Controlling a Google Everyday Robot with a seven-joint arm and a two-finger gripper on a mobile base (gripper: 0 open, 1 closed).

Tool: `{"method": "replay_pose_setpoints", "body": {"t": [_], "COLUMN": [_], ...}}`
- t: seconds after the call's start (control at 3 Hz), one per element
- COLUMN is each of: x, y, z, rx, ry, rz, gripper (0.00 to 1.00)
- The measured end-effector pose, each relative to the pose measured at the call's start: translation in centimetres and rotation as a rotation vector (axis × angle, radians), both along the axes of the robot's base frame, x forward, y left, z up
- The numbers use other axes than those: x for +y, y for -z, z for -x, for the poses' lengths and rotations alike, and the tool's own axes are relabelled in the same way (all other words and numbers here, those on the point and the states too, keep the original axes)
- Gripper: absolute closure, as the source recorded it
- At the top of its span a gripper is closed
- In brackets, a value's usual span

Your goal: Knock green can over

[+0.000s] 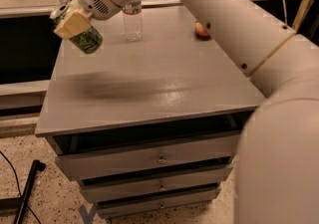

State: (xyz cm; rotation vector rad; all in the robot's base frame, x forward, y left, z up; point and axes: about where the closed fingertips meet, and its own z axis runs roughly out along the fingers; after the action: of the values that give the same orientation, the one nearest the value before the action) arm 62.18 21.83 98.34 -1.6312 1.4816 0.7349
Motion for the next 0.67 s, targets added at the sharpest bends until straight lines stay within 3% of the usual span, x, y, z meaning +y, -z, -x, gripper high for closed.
{"method": "replay_pose_setpoints", "body": {"t": [0.33,0.67], "x": [0.4,-2.2], "y": [5.4,10.8], "z": [-3.4,-4.0], "rx": [-0.025,-0.019], "ry": [-0.033,-0.077], "rz": [0.256,0.562], "gripper": [1.0,0.82]}}
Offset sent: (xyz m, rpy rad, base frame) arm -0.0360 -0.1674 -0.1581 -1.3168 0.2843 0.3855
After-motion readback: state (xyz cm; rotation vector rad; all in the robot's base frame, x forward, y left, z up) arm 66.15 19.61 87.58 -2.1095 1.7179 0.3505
